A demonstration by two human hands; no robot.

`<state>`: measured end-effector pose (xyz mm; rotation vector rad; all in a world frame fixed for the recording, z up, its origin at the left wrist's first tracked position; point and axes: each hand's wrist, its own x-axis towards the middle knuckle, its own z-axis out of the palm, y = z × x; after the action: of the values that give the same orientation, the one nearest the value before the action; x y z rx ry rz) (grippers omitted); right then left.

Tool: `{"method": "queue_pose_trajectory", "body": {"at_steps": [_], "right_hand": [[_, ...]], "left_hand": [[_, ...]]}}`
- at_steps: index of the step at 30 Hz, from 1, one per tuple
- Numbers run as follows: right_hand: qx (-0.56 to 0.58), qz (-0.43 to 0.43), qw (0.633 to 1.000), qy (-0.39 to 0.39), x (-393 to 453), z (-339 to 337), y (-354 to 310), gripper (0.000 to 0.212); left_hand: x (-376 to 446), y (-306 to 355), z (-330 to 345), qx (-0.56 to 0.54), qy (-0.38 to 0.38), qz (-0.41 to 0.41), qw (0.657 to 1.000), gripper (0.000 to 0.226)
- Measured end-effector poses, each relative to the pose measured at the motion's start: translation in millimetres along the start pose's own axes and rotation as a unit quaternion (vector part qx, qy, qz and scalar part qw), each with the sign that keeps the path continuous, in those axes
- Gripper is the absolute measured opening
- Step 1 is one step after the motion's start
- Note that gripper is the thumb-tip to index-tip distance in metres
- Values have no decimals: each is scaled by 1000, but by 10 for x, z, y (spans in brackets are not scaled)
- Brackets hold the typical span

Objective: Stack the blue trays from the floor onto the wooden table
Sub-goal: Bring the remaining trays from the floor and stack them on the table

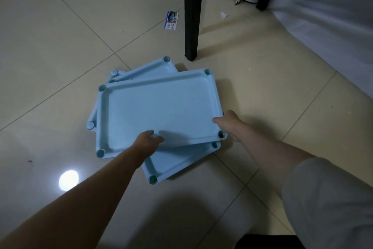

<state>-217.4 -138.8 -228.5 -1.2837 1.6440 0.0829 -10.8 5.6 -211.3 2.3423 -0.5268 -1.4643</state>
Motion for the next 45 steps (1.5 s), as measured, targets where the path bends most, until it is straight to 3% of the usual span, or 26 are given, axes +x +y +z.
{"method": "queue_pose_trajectory", "body": {"at_steps": [9,12,15,22,24,28,30,33,36,40,43,45], "right_hand": [[84,-38,995,47,-133,50,-82,29],[123,-54,989,64,-194,94,-163,34],[111,-73,986,98,-262,117,-220,34],[121,-66,983,123,-447,-28,-280,35],[151,-58,979,124,-495,-97,-309,34],[229,-38,966,117,-606,-253,-411,33],[255,-30,959,118,-638,-309,-481,35],[277,-18,954,113,-750,-412,-622,37],[281,0,954,104,-959,-565,-752,37],[267,35,959,89,-1486,-891,-937,40],[249,49,965,72,-1929,-1186,-1131,32],[235,50,969,63,-2232,-1381,-1274,25]], "left_hand": [[-42,-5,35,-33,24,-19,999,55],[-9,-27,-5,-50,75,-30,995,55],[-15,-14,-73,-45,157,-77,983,70],[-153,163,-278,-187,284,-181,923,93],[-211,221,-321,-175,273,-168,931,93],[-267,362,-410,-292,272,-107,911,85],[-319,485,-433,-379,220,-122,891,81],[-529,724,-473,-504,127,-76,851,51],[-770,980,-576,-541,68,-34,837,41],[-1190,1213,-808,-563,33,-73,823,20],[-1610,1378,-959,-546,47,-113,829,36],[-1929,1510,-1044,-553,54,-138,820,35]]}}
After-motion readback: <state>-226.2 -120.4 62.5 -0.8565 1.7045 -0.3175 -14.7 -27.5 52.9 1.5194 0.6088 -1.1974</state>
